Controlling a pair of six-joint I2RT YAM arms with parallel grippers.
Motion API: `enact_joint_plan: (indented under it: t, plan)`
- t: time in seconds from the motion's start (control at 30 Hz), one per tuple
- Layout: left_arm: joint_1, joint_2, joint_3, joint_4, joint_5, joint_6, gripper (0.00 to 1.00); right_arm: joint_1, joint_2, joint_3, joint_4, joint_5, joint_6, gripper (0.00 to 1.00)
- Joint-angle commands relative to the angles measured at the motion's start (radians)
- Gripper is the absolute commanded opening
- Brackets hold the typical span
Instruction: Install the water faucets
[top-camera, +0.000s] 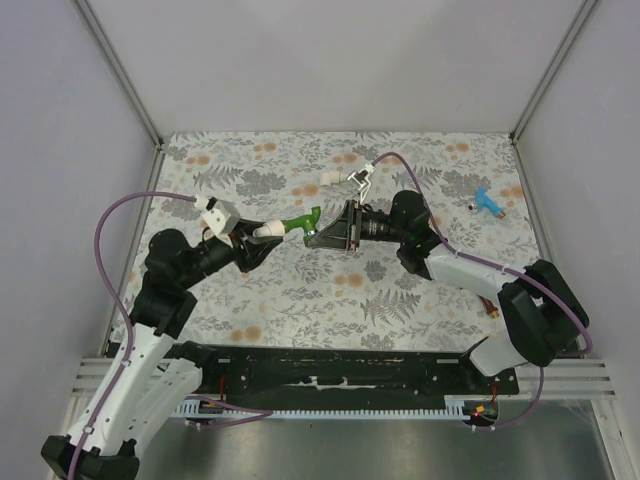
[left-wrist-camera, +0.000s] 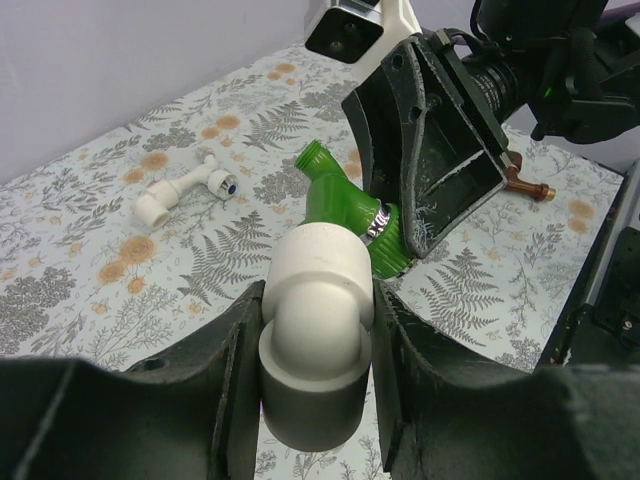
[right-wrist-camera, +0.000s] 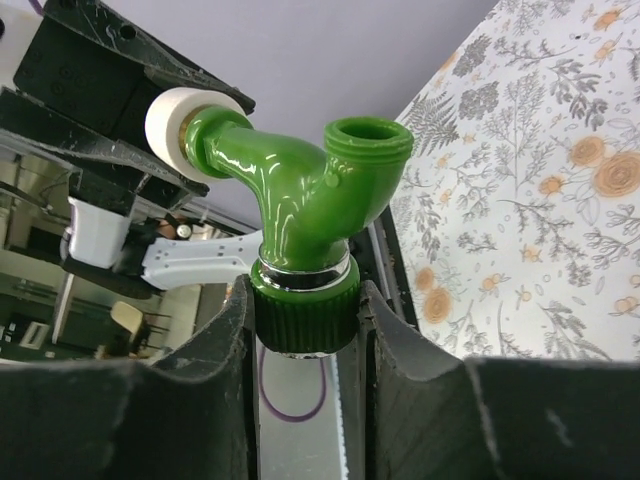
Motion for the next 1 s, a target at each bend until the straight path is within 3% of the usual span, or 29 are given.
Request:
enact_joint_plan:
  t: [0.0, 0.07, 0.2, 0.23, 0.37, 0.5, 0.8, 0.97]
  plan:
    - [-0.003, -0.032, 0.009, 0.013, 0.003, 0.079, 0.02, 0.012, -0.006, 0.015, 0.081, -0.032, 0.097, 0.15]
    - [-0.002, -0.050, 0.010, -0.019, 0.002, 0.129, 0.02, 0.012, -0.007, 0.025, 0.066, -0.047, 0.127, 0.02]
    - [-0.002, -0.072, 0.020, -0.096, 0.002, 0.210, 0.02, 0.012, -0.012, 0.056, -0.009, -0.049, 0.173, 0.00]
    - [-0.003, -0.073, 0.024, -0.111, 0.008, 0.231, 0.02, 0.010, -0.016, 0.067, -0.052, -0.050, 0.174, 0.02]
    - [-0.008, -0.061, 0.049, -0.191, 0.026, 0.293, 0.02, 0.008, -0.044, 0.129, -0.263, -0.047, 0.120, 0.25]
    - [-0.031, -0.046, 0.067, -0.252, 0.032, 0.321, 0.02, 0.004, -0.066, 0.189, -0.399, -0.067, 0.082, 0.39]
    - [-0.062, -0.037, 0.079, -0.311, 0.013, 0.354, 0.02, -0.044, -0.066, 0.214, -0.408, -0.121, 0.109, 0.52]
    - [-0.062, -0.037, 0.081, -0.315, 0.009, 0.357, 0.02, -0.080, -0.066, 0.211, -0.414, -0.150, 0.132, 0.64]
